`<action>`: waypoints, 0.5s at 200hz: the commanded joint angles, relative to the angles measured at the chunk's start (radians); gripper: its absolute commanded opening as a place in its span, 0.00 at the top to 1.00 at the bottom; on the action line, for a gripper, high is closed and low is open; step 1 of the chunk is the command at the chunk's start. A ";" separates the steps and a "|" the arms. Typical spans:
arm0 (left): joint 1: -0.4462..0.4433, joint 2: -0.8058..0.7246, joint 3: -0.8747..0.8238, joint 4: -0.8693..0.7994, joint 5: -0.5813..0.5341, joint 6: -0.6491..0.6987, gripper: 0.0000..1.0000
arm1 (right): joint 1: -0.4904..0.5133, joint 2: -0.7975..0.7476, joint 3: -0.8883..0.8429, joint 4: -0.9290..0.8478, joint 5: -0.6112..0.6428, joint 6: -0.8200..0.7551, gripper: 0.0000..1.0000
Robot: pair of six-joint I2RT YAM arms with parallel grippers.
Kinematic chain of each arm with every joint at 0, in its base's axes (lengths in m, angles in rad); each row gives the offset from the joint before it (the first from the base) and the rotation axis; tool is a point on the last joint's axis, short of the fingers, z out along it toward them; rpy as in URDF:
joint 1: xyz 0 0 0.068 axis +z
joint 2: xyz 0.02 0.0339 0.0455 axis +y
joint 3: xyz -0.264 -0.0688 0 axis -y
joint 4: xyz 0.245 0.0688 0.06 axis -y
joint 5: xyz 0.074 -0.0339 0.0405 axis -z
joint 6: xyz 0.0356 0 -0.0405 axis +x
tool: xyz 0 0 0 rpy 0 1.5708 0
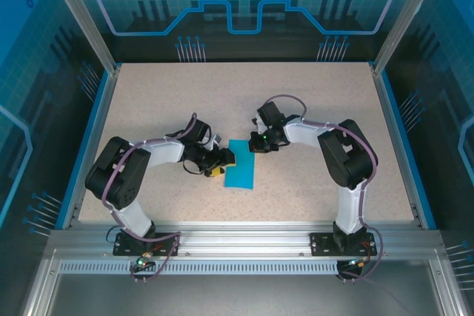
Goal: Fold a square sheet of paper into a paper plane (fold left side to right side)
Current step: Third fold the triangle at the center of the table.
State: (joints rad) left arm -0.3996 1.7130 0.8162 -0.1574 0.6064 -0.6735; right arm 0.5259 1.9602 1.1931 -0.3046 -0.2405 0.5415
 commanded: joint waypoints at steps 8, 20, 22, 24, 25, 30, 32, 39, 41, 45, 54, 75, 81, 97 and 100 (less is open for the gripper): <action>-0.025 0.040 0.023 0.011 0.036 0.016 0.38 | 0.014 0.033 0.010 -0.019 -0.002 -0.017 0.94; -0.026 0.042 0.023 0.011 0.034 0.015 0.38 | 0.013 0.032 0.008 -0.018 -0.002 -0.018 0.94; -0.026 0.042 0.022 0.011 0.033 0.014 0.38 | 0.014 0.032 0.008 -0.018 -0.003 -0.018 0.95; -0.026 0.041 0.021 0.012 0.033 0.014 0.39 | 0.014 0.032 0.008 -0.017 -0.002 -0.018 0.94; -0.026 0.041 0.021 0.012 0.033 0.014 0.38 | 0.013 0.032 0.008 -0.017 -0.003 -0.018 0.94; -0.026 0.041 0.021 0.012 0.033 0.013 0.39 | 0.014 0.032 0.008 -0.018 -0.003 -0.018 0.94; -0.026 0.039 0.021 0.012 0.033 0.012 0.39 | 0.013 0.033 0.008 -0.018 -0.003 -0.018 0.94; -0.026 0.039 0.021 0.012 0.033 0.010 0.41 | 0.013 0.034 0.008 -0.016 -0.004 -0.018 0.94; -0.027 0.038 0.021 0.012 0.034 0.011 0.41 | 0.013 0.034 0.008 -0.016 -0.004 -0.018 0.94; -0.027 0.037 0.021 0.014 0.034 0.009 0.42 | 0.013 0.033 0.007 -0.015 -0.005 -0.020 0.94; -0.026 0.032 0.020 0.014 0.033 0.006 0.46 | 0.013 0.033 0.006 -0.013 -0.003 -0.021 0.94; -0.027 0.012 0.021 0.008 0.026 0.003 0.56 | 0.014 0.024 0.001 -0.005 0.002 -0.025 0.93; -0.027 0.007 0.021 0.002 0.023 0.002 0.58 | 0.013 0.019 -0.001 -0.002 0.004 -0.027 0.93; -0.028 -0.005 0.021 -0.010 0.023 -0.004 0.67 | 0.013 0.003 -0.005 0.008 0.010 -0.035 0.91; -0.028 -0.008 0.020 -0.012 0.023 -0.006 0.69 | 0.013 0.001 -0.006 0.010 0.010 -0.036 0.90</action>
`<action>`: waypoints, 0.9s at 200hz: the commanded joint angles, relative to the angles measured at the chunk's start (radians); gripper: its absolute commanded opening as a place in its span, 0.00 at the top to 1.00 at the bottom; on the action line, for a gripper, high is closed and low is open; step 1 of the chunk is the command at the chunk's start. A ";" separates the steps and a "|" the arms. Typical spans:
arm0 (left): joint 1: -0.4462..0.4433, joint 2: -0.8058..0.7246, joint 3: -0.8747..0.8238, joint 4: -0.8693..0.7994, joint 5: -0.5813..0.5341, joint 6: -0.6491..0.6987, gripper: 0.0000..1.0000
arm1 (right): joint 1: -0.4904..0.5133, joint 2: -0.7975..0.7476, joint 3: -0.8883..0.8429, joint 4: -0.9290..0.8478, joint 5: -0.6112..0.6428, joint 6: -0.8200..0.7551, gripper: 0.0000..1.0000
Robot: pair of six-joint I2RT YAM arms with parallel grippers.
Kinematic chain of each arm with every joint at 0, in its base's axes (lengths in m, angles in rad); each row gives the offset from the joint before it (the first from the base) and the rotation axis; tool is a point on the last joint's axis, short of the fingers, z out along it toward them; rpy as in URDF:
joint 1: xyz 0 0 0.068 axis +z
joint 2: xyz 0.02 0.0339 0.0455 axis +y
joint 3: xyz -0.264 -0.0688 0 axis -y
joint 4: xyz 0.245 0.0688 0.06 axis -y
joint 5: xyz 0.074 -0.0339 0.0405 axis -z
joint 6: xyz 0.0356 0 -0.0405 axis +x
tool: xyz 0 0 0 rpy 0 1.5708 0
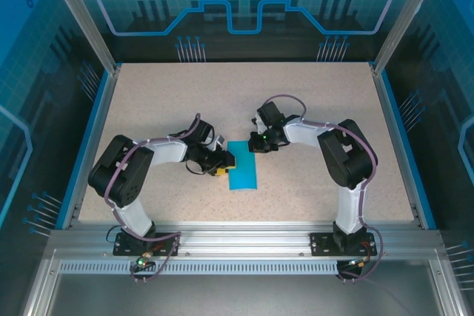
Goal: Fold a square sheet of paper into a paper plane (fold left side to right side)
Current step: Third fold the triangle at the center of the table.
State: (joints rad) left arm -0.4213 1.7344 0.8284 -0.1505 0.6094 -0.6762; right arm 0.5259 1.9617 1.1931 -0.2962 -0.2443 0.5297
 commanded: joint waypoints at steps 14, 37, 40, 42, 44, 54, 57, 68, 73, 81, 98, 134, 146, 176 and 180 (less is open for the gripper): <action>-0.007 -0.037 0.007 -0.028 0.020 -0.009 0.73 | 0.013 -0.016 -0.007 0.010 0.018 -0.035 0.88; -0.014 -0.048 0.002 -0.043 0.013 -0.008 0.72 | 0.014 -0.032 -0.006 0.012 0.025 -0.048 0.83; -0.015 -0.049 0.002 -0.043 0.012 -0.008 0.72 | 0.014 -0.032 -0.006 0.012 0.024 -0.048 0.83; -0.016 -0.050 0.002 -0.043 0.012 -0.009 0.72 | 0.015 -0.032 -0.006 0.012 0.024 -0.048 0.83; -0.015 -0.050 0.001 -0.042 0.012 -0.011 0.72 | 0.013 -0.032 -0.006 0.012 0.023 -0.048 0.83; -0.019 -0.050 0.000 -0.040 0.013 -0.011 0.71 | 0.014 -0.029 -0.004 0.013 0.018 -0.049 0.83; -0.020 -0.050 0.000 -0.040 0.013 -0.012 0.71 | 0.014 -0.030 -0.004 0.014 0.018 -0.049 0.83; -0.025 -0.050 0.000 -0.037 0.015 -0.015 0.71 | 0.014 -0.029 -0.008 0.020 0.014 -0.049 0.82; -0.028 -0.050 0.001 -0.034 0.016 -0.016 0.71 | 0.014 -0.030 -0.009 0.022 0.013 -0.049 0.82; -0.031 -0.052 0.003 -0.033 0.016 -0.019 0.71 | 0.013 -0.031 -0.009 0.023 0.013 -0.048 0.81; -0.037 -0.055 0.005 -0.035 0.015 -0.020 0.74 | 0.014 -0.042 -0.014 0.029 0.017 -0.053 0.80; -0.042 -0.056 0.009 -0.044 0.011 -0.035 0.88 | 0.013 -0.112 -0.044 0.043 0.068 -0.081 0.70; -0.043 -0.056 0.009 -0.048 0.012 -0.043 0.92 | 0.014 -0.149 -0.064 0.051 0.087 -0.096 0.65; -0.046 -0.057 0.011 -0.053 0.013 -0.076 0.99 | 0.027 -0.261 -0.146 0.079 0.128 -0.147 0.56; -0.047 -0.059 0.010 -0.054 0.013 -0.081 0.99 | 0.035 -0.279 -0.159 0.083 0.139 -0.157 0.55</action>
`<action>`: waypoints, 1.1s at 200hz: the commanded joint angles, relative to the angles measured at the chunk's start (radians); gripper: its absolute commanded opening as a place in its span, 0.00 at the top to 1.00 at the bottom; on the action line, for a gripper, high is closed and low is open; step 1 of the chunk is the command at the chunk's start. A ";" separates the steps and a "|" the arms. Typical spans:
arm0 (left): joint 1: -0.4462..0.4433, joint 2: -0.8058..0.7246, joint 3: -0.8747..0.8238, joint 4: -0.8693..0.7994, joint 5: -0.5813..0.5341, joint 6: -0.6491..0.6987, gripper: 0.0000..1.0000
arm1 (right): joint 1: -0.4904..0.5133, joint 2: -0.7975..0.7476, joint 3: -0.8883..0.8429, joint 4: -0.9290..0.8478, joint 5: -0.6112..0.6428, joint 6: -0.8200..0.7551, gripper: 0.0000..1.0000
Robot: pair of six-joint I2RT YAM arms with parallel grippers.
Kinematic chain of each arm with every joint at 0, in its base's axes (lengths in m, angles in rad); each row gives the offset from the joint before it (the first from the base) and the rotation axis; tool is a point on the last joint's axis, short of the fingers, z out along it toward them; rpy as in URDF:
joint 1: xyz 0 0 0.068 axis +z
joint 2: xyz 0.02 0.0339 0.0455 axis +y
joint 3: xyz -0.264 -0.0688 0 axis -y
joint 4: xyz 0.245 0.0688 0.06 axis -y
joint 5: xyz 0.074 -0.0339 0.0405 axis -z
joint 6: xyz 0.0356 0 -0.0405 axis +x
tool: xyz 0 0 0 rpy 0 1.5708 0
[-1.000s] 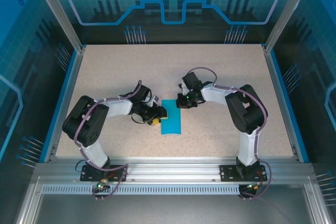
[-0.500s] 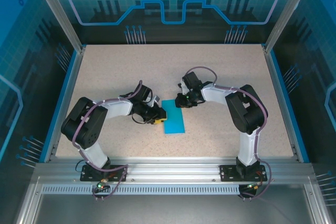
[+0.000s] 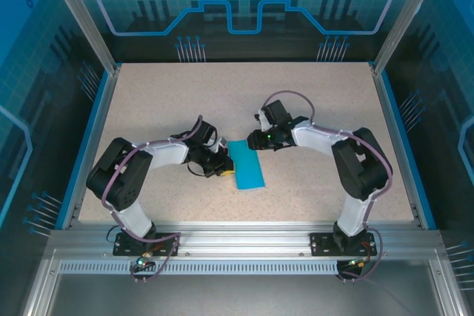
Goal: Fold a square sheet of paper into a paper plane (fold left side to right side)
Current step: Third fold the triangle at the center of the table.
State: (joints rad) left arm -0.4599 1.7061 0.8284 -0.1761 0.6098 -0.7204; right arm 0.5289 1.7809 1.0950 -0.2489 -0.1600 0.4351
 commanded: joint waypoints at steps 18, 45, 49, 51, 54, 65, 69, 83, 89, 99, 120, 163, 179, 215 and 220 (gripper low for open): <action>-0.009 -0.037 0.011 -0.034 0.012 -0.066 1.00 | 0.074 -0.188 -0.142 0.056 0.102 -0.113 0.49; -0.008 -0.044 0.023 -0.055 0.027 -0.097 1.00 | 0.171 -0.347 -0.312 0.124 0.161 -0.185 0.36; -0.008 -0.046 0.026 -0.058 0.030 -0.098 1.00 | 0.189 -0.367 -0.331 0.134 0.165 -0.194 0.35; -0.007 -0.046 0.026 -0.058 0.031 -0.100 1.00 | 0.198 -0.378 -0.342 0.140 0.168 -0.199 0.34; -0.008 -0.048 0.027 -0.058 0.032 -0.101 1.00 | 0.211 -0.392 -0.354 0.146 0.173 -0.207 0.32; -0.008 -0.049 0.033 -0.069 0.035 -0.104 1.00 | 0.264 -0.434 -0.396 0.159 0.206 -0.229 0.28; -0.007 -0.049 0.036 -0.072 0.037 -0.105 1.00 | 0.282 -0.446 -0.410 0.165 0.215 -0.237 0.27; -0.008 -0.047 0.040 -0.075 0.044 -0.108 1.00 | 0.346 -0.470 -0.443 0.176 0.262 -0.258 0.22; -0.007 -0.046 0.041 -0.077 0.045 -0.108 1.00 | 0.374 -0.474 -0.454 0.179 0.282 -0.266 0.20; -0.008 -0.045 0.042 -0.077 0.050 -0.110 1.00 | 0.411 -0.473 -0.463 0.185 0.315 -0.280 0.17; -0.008 -0.043 0.045 -0.079 0.051 -0.114 1.00 | 0.475 -0.446 -0.460 0.191 0.365 -0.307 0.13; -0.007 -0.040 0.052 -0.086 0.051 -0.116 1.00 | 0.555 -0.321 -0.398 0.175 0.441 -0.355 0.11; -0.007 -0.038 0.055 -0.088 0.052 -0.115 1.00 | 0.561 -0.283 -0.374 0.175 0.456 -0.361 0.11; -0.008 -0.036 0.055 -0.092 0.052 -0.111 1.00 | 0.562 -0.234 -0.329 0.183 0.481 -0.371 0.19; -0.008 -0.036 0.055 -0.092 0.053 -0.111 1.00 | 0.562 -0.226 -0.324 0.183 0.480 -0.375 0.21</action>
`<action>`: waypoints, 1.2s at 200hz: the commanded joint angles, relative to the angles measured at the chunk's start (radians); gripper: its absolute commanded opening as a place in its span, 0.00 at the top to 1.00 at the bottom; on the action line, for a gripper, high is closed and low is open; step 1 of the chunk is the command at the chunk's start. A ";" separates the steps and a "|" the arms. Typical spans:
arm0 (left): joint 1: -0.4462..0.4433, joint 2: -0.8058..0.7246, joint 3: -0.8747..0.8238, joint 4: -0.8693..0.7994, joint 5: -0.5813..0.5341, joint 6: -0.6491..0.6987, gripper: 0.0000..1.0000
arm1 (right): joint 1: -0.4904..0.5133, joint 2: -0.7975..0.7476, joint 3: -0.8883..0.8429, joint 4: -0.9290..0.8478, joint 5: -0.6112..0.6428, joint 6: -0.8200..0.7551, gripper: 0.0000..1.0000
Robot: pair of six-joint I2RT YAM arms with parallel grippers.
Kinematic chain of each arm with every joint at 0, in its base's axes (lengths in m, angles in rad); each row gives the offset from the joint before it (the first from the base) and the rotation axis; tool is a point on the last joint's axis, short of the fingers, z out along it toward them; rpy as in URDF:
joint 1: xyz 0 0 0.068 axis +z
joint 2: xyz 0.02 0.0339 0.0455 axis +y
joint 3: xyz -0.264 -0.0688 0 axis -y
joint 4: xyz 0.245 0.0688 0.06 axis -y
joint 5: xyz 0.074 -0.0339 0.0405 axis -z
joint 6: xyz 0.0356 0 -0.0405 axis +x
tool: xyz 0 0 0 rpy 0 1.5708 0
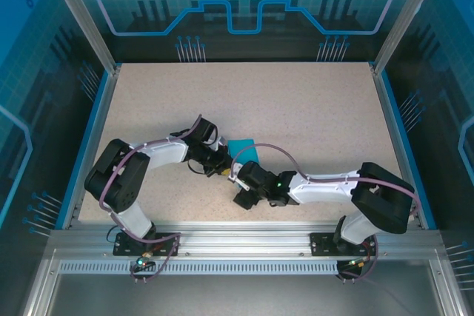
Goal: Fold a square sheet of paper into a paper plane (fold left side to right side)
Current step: Third fold the triangle at the center of the table.
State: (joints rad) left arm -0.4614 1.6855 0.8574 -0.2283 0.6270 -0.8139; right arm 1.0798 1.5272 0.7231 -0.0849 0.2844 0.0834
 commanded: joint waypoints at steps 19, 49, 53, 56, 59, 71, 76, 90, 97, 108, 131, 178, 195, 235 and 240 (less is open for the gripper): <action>-0.006 -0.014 0.028 -0.040 0.037 -0.015 1.00 | 0.007 0.050 0.071 0.016 0.031 -0.028 0.33; -0.006 -0.011 0.032 -0.054 0.032 -0.005 1.00 | -0.003 0.049 0.082 0.010 0.008 -0.030 0.58; -0.006 -0.010 0.032 -0.054 0.032 -0.004 1.00 | -0.004 0.045 0.083 0.008 0.005 -0.031 0.61; -0.006 -0.010 0.033 -0.054 0.031 -0.002 1.00 | -0.004 0.043 0.082 0.006 0.001 -0.033 0.63; -0.006 -0.010 0.033 -0.055 0.031 -0.001 1.00 | -0.005 0.041 0.082 0.002 -0.004 -0.032 0.65; -0.003 -0.012 0.034 -0.058 0.027 0.002 1.00 | -0.008 0.032 0.082 -0.009 -0.019 -0.034 0.76; -0.002 -0.013 0.034 -0.059 0.025 0.006 1.00 | -0.009 0.029 0.083 -0.014 -0.030 -0.033 0.80; 0.009 -0.020 0.037 -0.066 0.025 0.018 0.96 | -0.014 0.023 0.082 -0.031 -0.059 -0.032 0.92; 0.016 -0.027 0.037 -0.070 0.025 0.027 0.93 | -0.017 0.019 0.082 -0.039 -0.075 -0.030 0.97; 0.030 -0.040 0.040 -0.086 0.025 0.047 0.86 | -0.024 0.018 0.084 -0.050 -0.108 -0.026 1.00; 0.068 -0.081 0.049 -0.134 0.023 0.098 0.74 | -0.039 0.022 0.092 -0.073 -0.170 -0.016 1.00; 0.119 -0.092 0.114 -0.239 0.018 0.206 0.62 | -0.098 0.041 0.120 -0.081 -0.304 0.040 1.00; 0.118 -0.035 0.161 -0.250 0.030 0.247 0.72 | -0.113 0.061 0.136 -0.081 -0.339 0.058 1.00; 0.102 0.139 0.276 -0.257 0.058 0.315 0.84 | -0.131 0.112 0.185 -0.087 -0.392 0.076 1.00; 0.098 0.161 0.292 -0.260 0.061 0.321 0.85 | -0.131 0.116 0.188 -0.085 -0.398 0.076 1.00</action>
State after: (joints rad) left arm -0.3508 1.7557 1.0843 -0.4404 0.6456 -0.5674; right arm 0.9623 1.6135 0.8631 -0.1528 -0.0456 0.1314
